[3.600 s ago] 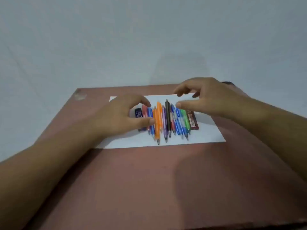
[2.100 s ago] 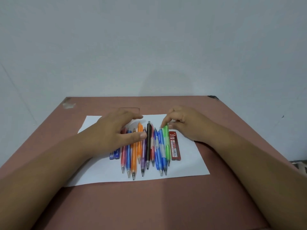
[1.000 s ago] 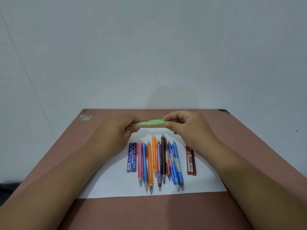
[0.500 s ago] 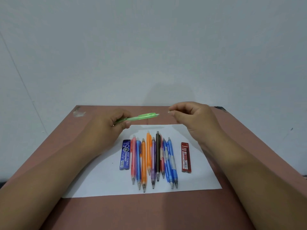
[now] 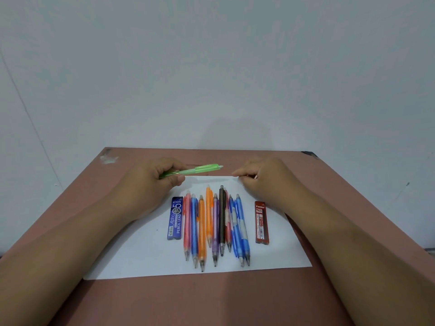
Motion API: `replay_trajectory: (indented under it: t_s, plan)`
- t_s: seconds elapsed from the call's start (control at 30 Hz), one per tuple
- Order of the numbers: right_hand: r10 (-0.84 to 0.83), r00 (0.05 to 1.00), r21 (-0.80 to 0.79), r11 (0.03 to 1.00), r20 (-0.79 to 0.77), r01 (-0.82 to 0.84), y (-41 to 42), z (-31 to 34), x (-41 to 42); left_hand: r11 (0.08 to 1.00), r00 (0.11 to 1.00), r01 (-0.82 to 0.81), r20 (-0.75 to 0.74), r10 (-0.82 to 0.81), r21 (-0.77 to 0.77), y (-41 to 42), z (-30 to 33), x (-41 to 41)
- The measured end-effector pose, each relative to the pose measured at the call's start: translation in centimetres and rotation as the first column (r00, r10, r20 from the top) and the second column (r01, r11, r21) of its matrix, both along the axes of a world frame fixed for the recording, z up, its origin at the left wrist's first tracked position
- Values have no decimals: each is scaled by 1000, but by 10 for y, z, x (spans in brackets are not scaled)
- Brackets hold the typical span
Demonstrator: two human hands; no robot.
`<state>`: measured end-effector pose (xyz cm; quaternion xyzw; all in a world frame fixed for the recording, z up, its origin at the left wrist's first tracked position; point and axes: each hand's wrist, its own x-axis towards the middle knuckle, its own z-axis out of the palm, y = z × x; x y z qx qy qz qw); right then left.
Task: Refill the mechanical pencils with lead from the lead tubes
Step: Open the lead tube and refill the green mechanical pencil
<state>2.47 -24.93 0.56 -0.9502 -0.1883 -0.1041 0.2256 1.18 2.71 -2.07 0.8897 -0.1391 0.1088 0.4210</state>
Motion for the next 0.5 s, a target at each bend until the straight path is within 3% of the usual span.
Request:
replay_trajectory:
  t_s: [0.37, 0.5]
  plan:
    - [-24, 995, 25, 999, -94, 26, -1, -3, 0, 998, 999, 22, -43, -24, -54, -2, 0, 0]
    - [-36, 999, 96, 995, -12, 37, -1, 0, -2, 999, 999, 28, -39, -30, -46, -2, 1, 0]
